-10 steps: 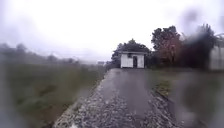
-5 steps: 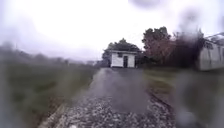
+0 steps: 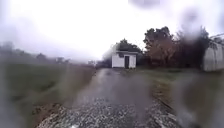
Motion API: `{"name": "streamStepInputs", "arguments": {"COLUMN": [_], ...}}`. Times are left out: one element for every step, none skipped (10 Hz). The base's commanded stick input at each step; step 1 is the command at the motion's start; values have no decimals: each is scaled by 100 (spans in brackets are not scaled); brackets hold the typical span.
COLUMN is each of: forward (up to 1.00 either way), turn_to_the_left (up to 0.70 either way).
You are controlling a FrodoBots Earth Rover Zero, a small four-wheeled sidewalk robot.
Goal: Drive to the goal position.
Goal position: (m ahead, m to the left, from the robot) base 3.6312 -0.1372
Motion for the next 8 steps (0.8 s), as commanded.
{"name": "streamStepInputs", "arguments": {"forward": [85,85,85,85,85,85,85,85], "turn_to_the_left": [0,0,0,0,0,0,0,0]}}
